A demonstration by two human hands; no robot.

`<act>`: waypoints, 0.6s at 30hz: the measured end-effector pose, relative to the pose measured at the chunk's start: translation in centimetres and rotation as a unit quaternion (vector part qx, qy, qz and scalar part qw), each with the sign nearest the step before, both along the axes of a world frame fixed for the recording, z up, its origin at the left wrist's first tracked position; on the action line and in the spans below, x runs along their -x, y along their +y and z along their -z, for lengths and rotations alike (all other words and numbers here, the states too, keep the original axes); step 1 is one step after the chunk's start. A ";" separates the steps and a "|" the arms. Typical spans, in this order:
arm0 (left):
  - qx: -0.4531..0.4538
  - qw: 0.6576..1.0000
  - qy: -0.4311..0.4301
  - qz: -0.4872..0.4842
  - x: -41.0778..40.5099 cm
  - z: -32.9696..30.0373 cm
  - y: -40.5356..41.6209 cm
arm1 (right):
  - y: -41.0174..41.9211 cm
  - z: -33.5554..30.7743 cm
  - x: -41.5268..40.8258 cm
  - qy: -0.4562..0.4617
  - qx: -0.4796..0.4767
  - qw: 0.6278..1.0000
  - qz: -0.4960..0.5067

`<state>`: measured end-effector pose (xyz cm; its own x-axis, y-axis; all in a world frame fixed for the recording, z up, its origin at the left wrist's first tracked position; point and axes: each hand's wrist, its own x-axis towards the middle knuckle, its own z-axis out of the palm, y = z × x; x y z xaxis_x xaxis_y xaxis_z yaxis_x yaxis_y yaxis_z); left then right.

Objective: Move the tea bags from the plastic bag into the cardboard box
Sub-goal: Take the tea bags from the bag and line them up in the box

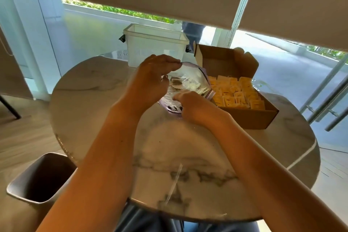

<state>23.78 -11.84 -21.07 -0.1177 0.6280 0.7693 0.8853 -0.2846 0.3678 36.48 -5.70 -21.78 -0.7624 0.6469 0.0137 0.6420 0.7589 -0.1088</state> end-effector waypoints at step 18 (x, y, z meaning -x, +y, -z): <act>0.006 0.995 -0.099 0.002 0.2 -0.4 -0.3 | 10.6 2.9 8.5 0.127 0.039 0.980 0.146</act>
